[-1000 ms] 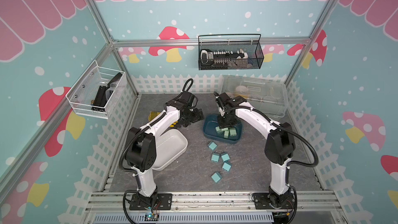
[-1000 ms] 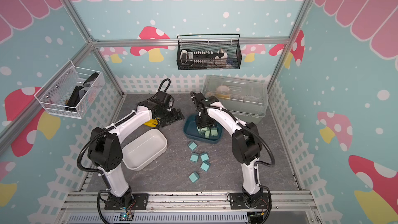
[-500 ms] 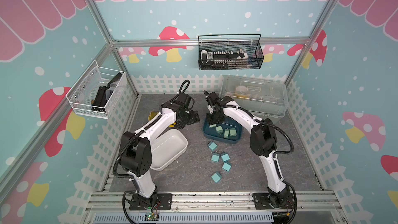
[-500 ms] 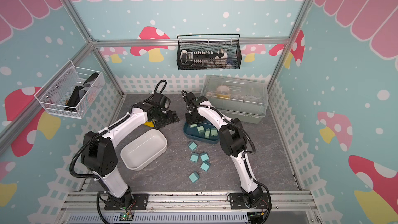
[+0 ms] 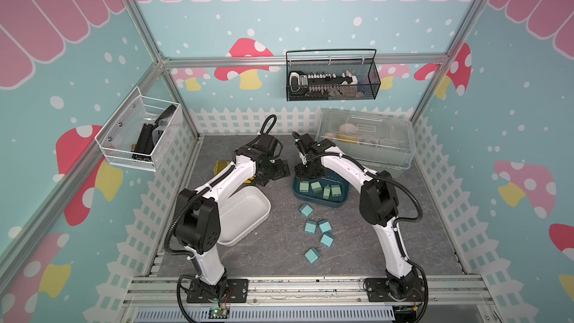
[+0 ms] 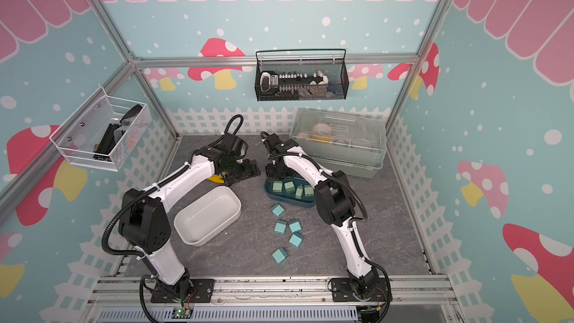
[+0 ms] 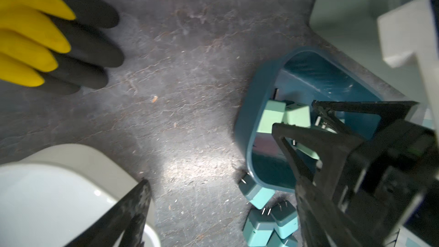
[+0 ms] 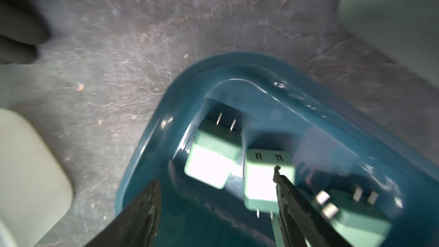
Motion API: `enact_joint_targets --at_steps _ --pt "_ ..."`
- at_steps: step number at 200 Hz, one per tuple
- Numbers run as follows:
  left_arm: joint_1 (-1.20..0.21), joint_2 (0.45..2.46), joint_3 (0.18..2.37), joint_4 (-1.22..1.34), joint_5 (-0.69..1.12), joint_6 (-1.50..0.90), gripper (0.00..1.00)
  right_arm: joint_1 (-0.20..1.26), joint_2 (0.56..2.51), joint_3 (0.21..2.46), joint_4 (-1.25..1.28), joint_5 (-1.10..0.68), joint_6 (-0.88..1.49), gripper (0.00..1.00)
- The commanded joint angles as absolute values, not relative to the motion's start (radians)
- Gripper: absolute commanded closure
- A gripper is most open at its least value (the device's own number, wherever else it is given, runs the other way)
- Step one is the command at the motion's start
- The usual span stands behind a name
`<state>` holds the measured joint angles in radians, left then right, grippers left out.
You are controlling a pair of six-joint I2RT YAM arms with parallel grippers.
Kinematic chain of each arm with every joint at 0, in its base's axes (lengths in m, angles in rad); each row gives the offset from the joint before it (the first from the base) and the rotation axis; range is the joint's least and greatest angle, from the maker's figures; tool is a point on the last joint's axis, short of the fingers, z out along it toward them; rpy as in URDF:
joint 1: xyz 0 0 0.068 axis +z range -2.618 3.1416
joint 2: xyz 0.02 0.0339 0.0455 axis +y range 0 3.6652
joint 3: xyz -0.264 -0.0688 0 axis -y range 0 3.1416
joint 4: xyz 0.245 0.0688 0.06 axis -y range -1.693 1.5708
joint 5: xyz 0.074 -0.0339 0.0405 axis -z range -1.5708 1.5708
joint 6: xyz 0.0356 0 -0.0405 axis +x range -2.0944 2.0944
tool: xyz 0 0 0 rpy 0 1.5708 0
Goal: Place the plugs by color into the storage box
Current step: Move the storage box to the center of the board.
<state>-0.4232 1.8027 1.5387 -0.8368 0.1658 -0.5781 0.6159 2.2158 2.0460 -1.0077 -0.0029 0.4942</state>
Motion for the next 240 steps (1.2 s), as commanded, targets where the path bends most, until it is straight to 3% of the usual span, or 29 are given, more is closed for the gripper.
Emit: enact_joint_targets --at_steps 1,60,96,209,240 --pt "-0.466 1.874 1.617 -0.801 0.212 -0.534 0.08 0.604 2.059 1.975 -1.036 0.044 0.479 0.25" --pt "-0.52 2.069 1.734 -0.795 0.204 -0.471 0.08 0.458 1.665 1.493 -0.98 0.029 0.533 0.23" --pt "-0.529 2.157 1.808 -0.801 0.268 -0.393 0.08 0.372 1.498 1.312 -0.971 0.041 0.554 0.24" --pt "-0.788 2.384 2.131 -0.793 0.507 -0.528 0.08 0.305 1.399 1.295 -1.046 0.114 0.518 0.23" --pt "-0.788 2.375 2.169 -0.816 0.484 -0.543 0.08 0.288 1.413 1.329 -1.07 0.123 0.476 0.23"
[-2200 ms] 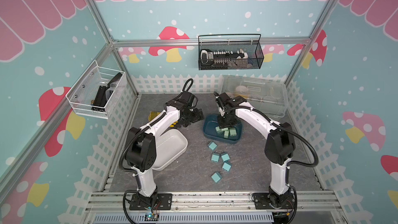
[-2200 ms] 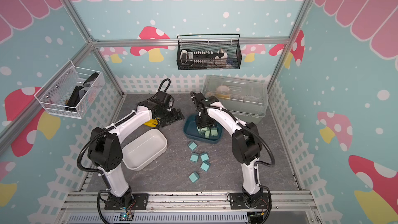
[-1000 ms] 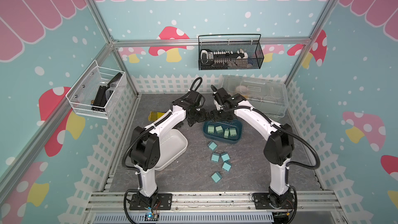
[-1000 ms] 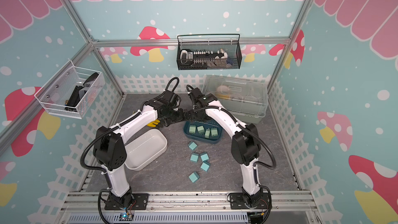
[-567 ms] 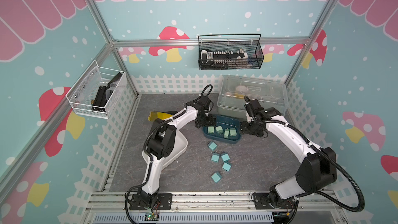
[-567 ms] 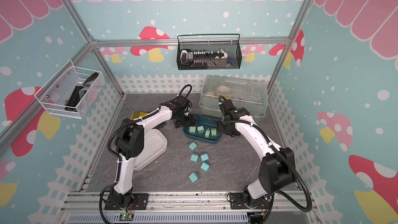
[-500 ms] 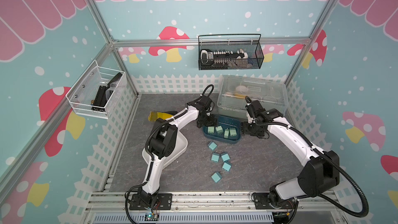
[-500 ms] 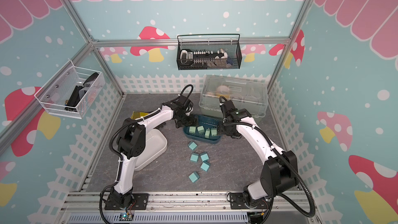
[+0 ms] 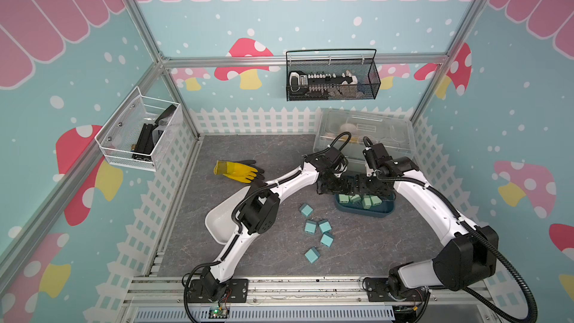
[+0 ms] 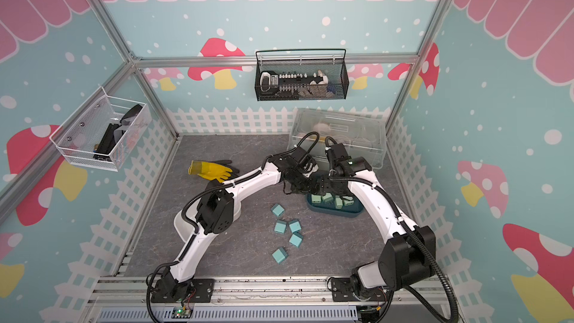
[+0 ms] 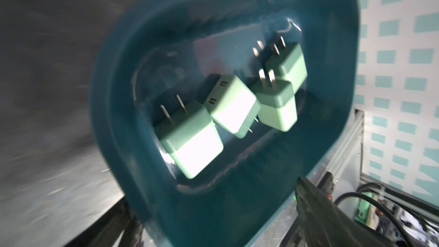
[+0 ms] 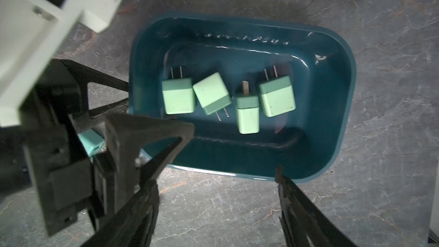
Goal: Place the plugs by color into the storage box
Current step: Move the storage box to the center of the board.
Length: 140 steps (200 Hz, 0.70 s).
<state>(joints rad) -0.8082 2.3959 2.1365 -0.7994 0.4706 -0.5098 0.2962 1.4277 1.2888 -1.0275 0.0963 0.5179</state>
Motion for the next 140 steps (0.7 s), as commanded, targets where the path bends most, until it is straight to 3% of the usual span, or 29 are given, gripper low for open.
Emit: enact_joint_targets --at_steps 1,59,92,140 --pt "-0.785 2.371 2.168 -0.819 0.48 -0.542 0.08 0.288 1.414 1.33 -1.07 0.122 0.474 0.23" --pt "-0.481 2.012 1.903 -0.93 0.292 -0.559 0.07 0.293 1.46 1.363 -1.011 -0.003 0.458 0.24" --pt "-0.341 1.855 1.732 -1.048 0.236 -0.482 0.07 0.365 1.531 1.424 -0.991 -0.015 0.407 0.25" --pt "-0.281 1.751 1.459 -1.024 0.222 -0.443 0.07 0.439 1.631 1.47 -0.966 -0.103 0.424 0.25"
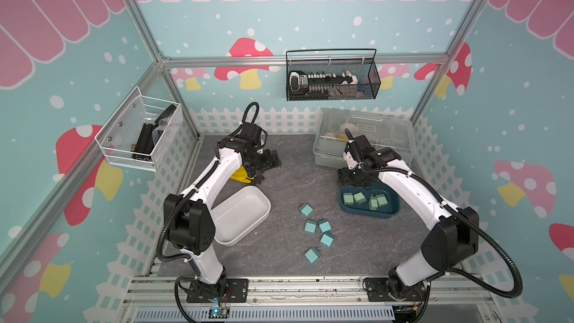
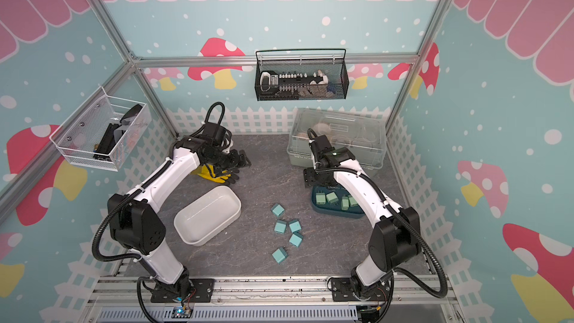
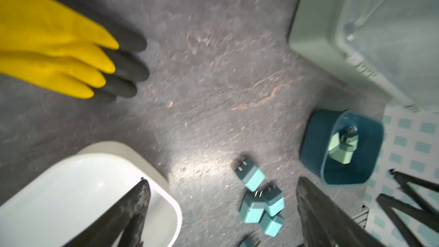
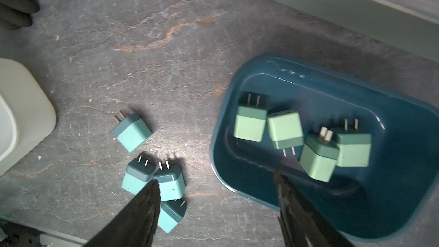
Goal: Place the plugs by color into the storage box
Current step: Move the storage box to the center of the board.
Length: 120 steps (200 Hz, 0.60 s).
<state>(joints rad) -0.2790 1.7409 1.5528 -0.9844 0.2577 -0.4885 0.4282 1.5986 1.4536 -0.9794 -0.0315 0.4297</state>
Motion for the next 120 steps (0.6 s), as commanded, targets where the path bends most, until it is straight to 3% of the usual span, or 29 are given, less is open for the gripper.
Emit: enact_joint_targets --at_steps 1,62,84,120 --pt "-0.28 1.752 1.457 -1.022 0.221 -0.443 0.07 0.439 1.632 1.469 -0.964 -0.108 0.424 0.25" --pt "-0.294 1.868 1.384 -0.88 0.247 -0.473 0.07 0.442 1.669 1.454 -0.943 -0.205 0.395 0.25" --pt "-0.333 1.952 1.474 -0.883 0.19 -0.451 0.08 0.442 1.689 1.442 -0.943 -0.234 0.391 0.25" --pt "-0.518 2.044 1.689 -0.886 0.186 -0.447 0.08 0.442 1.701 1.439 -0.958 -0.208 0.374 0.24"
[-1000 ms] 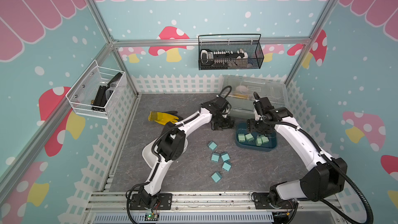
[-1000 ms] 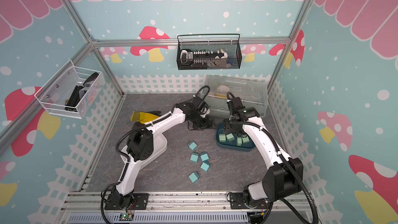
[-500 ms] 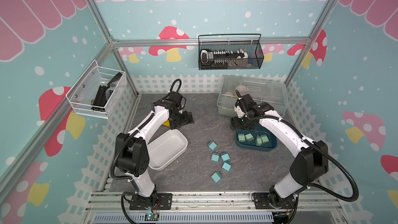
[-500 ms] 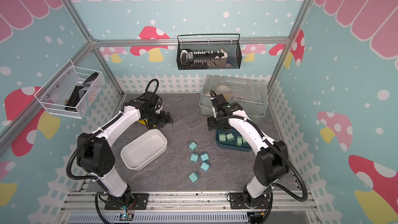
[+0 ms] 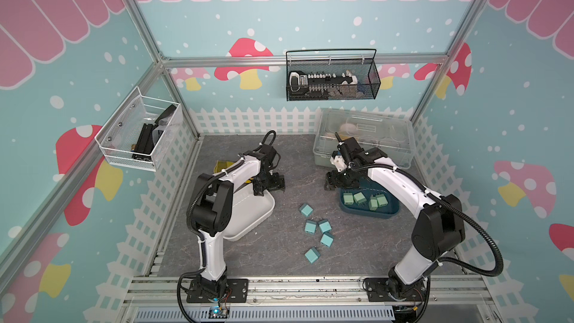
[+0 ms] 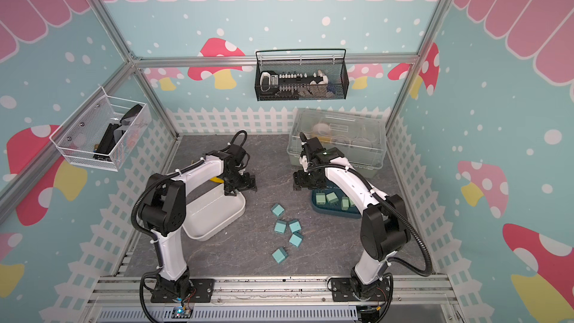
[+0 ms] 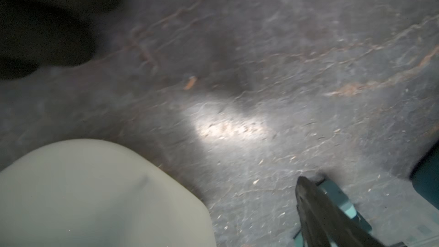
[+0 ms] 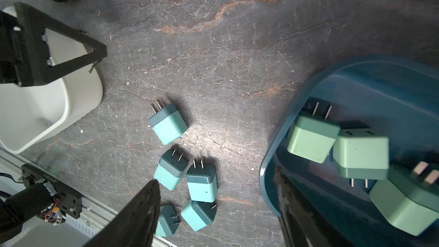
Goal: Place the plugs by color into the storage box
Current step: Move the storage box to the center of the board, then adjust the storage box at the center of the board.
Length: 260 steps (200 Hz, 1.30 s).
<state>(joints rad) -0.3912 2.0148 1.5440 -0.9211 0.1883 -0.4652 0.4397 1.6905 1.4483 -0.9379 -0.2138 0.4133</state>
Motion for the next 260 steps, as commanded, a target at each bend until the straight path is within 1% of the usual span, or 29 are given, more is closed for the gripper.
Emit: enact_joint_targets --at_steps 1,24,50,93,113,116,145,173,218,227,260 --pt "-0.523 2.048 1.695 -0.886 0.187 -0.447 0.08 0.442 1.701 1.44 -0.958 -0.204 0.373 0.24" --pt "-0.598 2.122 1.812 -0.935 0.181 -0.458 0.08 0.441 1.709 1.456 -0.993 -0.162 0.342 0.24" --pt "-0.59 2.111 1.812 -0.954 0.143 -0.481 0.08 0.442 1.708 1.449 -0.999 -0.171 0.339 0.24" --pt "-0.464 1.991 1.781 -0.992 0.048 -0.531 0.08 0.45 1.709 1.425 -0.956 -0.228 0.352 0.24" --pt "-0.415 1.917 1.741 -1.021 -0.004 -0.549 0.08 0.496 1.727 1.429 -0.937 -0.25 0.335 0.24" --pt "-0.388 1.909 1.736 -1.029 -0.011 -0.547 0.08 0.506 1.734 1.432 -0.934 -0.255 0.329 0.24" --pt "-0.312 1.824 1.634 -1.089 -0.05 -0.524 0.09 0.585 1.822 1.464 -0.937 -0.261 0.27 0.24" --pt "-0.242 1.749 1.51 -1.088 -0.041 -0.536 0.1 0.606 1.855 1.464 -0.897 -0.276 0.249 0.24" --pt "-0.168 1.695 1.265 -0.927 0.063 -0.541 0.09 0.631 1.891 1.474 -0.87 -0.302 0.212 0.24" --pt "-0.155 1.693 1.235 -0.919 0.063 -0.539 0.09 0.637 1.927 1.475 -0.865 -0.305 0.206 0.25" --pt "-0.088 1.689 1.173 -0.922 0.026 -0.5 0.1 0.661 1.952 1.476 -0.849 -0.305 0.198 0.25"
